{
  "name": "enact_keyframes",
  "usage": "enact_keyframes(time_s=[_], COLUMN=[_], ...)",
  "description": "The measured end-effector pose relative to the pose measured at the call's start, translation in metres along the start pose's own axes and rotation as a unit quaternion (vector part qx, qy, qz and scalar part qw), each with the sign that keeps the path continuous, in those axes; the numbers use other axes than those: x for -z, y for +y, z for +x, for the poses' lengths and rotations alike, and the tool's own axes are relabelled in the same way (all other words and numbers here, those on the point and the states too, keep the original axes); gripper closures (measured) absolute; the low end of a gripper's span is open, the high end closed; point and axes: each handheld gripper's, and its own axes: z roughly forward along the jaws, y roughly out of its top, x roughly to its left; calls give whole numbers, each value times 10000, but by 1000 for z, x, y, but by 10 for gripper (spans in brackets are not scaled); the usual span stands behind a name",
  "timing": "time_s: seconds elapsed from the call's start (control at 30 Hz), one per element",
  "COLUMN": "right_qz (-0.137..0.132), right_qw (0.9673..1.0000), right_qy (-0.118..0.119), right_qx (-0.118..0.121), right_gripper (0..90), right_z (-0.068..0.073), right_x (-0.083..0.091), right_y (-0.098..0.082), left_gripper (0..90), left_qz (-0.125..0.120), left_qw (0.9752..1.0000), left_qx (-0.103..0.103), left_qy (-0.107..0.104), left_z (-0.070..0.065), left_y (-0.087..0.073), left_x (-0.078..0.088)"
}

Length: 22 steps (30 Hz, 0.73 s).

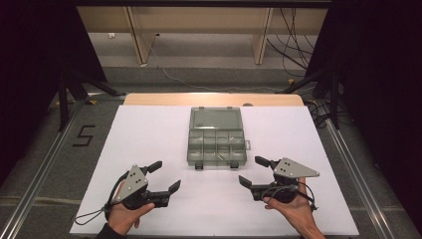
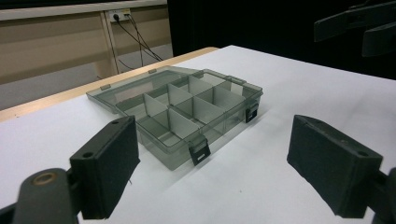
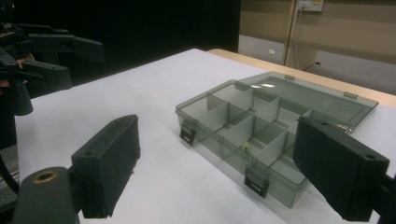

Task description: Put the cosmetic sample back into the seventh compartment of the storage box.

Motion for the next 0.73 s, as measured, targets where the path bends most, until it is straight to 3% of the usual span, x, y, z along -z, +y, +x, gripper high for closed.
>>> enact_keyframes(time_s=[0.27,0.37,0.73], right_qz=[-38,97,118], right_qw=[10000,10000,9999], right_qy=[19,6,27], right_qx=[36,11,-22], right_gripper=[160,160,161], right_z=[-1,-1,-2], right_x=[-2,-1,-3], right_y=[0,0,-1], left_gripper=[157,157,157], left_qz=[2,1,2], left_qw=[10000,10000,10000], left_qx=[-4,-8,-5], left_qy=[-1,1,-2], left_z=[0,0,0], left_y=[0,0,0], left_x=[0,0,0])
